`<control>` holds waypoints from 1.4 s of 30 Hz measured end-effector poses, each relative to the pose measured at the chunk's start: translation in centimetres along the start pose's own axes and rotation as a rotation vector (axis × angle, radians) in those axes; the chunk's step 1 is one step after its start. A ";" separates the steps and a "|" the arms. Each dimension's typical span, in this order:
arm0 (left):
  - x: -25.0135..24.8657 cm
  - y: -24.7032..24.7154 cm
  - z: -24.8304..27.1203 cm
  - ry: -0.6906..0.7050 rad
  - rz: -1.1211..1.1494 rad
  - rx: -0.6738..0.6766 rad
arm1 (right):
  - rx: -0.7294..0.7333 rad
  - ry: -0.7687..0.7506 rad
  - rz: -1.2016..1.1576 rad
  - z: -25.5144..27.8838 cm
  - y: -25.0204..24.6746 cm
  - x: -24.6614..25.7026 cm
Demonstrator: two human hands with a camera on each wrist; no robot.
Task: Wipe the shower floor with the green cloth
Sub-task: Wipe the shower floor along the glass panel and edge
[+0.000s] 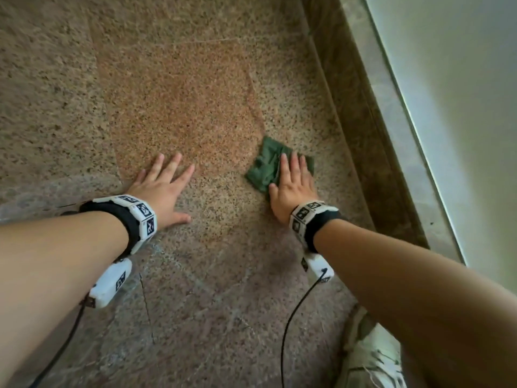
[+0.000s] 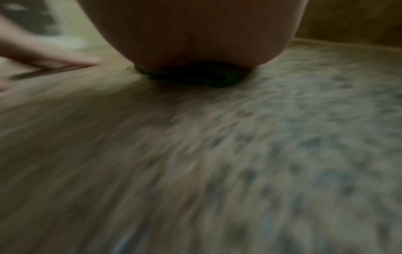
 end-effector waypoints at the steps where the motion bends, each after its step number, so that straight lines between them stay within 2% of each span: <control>1: 0.0 0.0 0.0 -0.004 -0.002 -0.002 | 0.000 0.074 -0.016 -0.7 -0.4 -2.3; 4: 0.0 -0.1 0.1 -0.010 -0.014 -0.007 | -0.015 0.277 -0.029 -0.6 -0.5 -8.5; 6: -0.1 -0.1 0.0 -0.005 -0.016 -0.007 | -0.003 0.367 -0.056 0.9 0.3 -10.4; 8: -0.1 0.0 0.1 -0.005 -0.015 -0.006 | -0.004 0.415 -0.102 2.8 1.2 -9.7; 10: -0.1 0.0 0.2 -0.007 -0.018 -0.003 | 0.012 0.417 -0.130 4.8 2.2 -6.6; 12: -0.2 0.0 0.3 -0.003 -0.030 0.002 | 0.092 0.329 -0.147 6.8 3.9 -1.5; 16: -0.3 -0.2 0.5 -0.001 -0.037 0.014 | 0.193 -0.044 -0.121 9.9 6.1 10.8; 19: -0.1 -0.3 0.5 0.000 -0.040 0.011 | 0.167 -0.105 -0.092 9.9 6.2 12.5; 23: -0.2 -0.2 0.5 0.011 -0.047 0.017 | 0.083 -0.130 -0.031 6.8 4.0 8.1; 25: -0.1 -0.1 0.5 0.006 -0.044 0.019 | 0.041 0.009 -0.032 3.6 2.1 2.3; 28: -0.3 -0.1 0.5 0.008 -0.034 0.027 | 0.061 0.301 -0.023 1.1 0.2 -7.4; 30: -0.2 -0.1 0.4 0.004 -0.039 0.023 | 0.053 0.406 -0.037 1.1 0.1 -9.5; 32: -0.2 -0.1 0.5 -0.002 -0.028 0.027 | 0.013 0.419 -0.111 1.8 0.3 -7.7; 34: -0.2 -0.1 0.4 -0.004 -0.022 0.022 | 0.007 0.358 -0.131 2.6 0.9 -4.3; 39: -0.2 -0.1 0.4 -0.003 -0.018 0.026 | 0.090 -0.042 -0.064 6.3 3.3 8.9; 42: 0.0 -0.2 0.5 -0.015 -0.038 0.025 | 0.079 -0.072 -0.086 6.1 3.4 9.5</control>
Point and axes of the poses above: each hand's wrist, its own z-axis away from the middle knuckle, its own y-axis out of the palm, x = y × z, the point moved 10 cm from there along -z, towards the middle knuckle, and after that the axes turned 14 degrees about z, right-handed, at the moved point
